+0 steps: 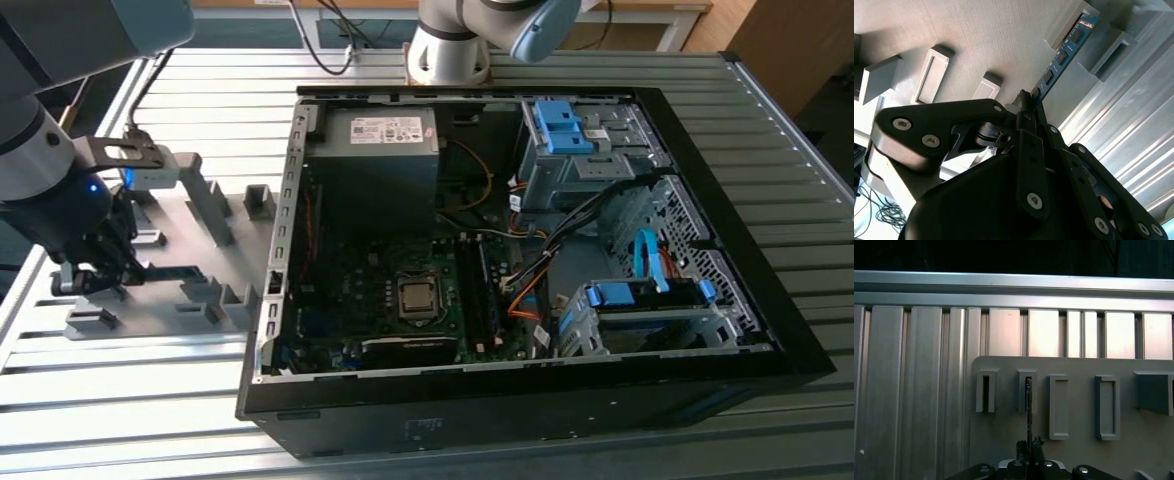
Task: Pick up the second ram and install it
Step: 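Pick up the second ram and move it above second insertion slot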
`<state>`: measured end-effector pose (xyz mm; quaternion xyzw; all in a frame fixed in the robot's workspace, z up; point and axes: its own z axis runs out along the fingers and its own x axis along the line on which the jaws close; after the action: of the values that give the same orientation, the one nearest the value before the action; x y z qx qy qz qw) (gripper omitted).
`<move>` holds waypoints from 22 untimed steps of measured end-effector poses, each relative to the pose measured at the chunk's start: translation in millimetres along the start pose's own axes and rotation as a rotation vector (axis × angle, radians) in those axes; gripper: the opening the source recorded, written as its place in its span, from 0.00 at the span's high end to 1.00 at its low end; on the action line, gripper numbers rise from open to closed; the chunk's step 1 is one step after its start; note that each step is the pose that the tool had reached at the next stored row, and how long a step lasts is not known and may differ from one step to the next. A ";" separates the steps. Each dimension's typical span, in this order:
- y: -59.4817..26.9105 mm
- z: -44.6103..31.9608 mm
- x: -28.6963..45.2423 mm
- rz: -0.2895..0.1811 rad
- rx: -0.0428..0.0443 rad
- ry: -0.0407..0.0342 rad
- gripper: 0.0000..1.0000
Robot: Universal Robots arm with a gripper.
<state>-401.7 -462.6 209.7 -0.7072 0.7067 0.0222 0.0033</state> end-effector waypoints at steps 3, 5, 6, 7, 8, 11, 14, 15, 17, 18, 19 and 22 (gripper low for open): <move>0.0 -0.7 0.0 0.000 -0.0001 0.0000 0.86; 0.0 -1.2 0.0 0.000 -0.0001 0.0001 0.86; 0.0 -1.4 0.0 0.000 -0.0001 0.0000 0.86; 0.0 -1.8 -0.1 0.000 -0.0001 0.0000 0.86; 0.1 -2.1 -0.1 0.000 -0.0001 0.0001 0.86; 0.1 -2.7 -0.1 0.000 -0.0001 0.0001 0.86; 0.1 -3.4 -0.1 0.000 -0.0001 0.0001 0.86; 0.2 -8.4 -0.3 0.000 -0.0001 0.0000 0.86; 0.3 -11.7 -0.4 0.000 -0.0001 0.0000 0.86; 0.3 -11.8 -0.4 0.000 0.0000 0.0000 0.86; 0.3 -12.1 -0.4 0.000 0.0000 0.0000 0.86; 0.4 -12.8 -0.5 0.000 -0.0001 0.0001 0.86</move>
<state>-401.7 -462.6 222.5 -0.7072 0.7067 0.0222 0.0032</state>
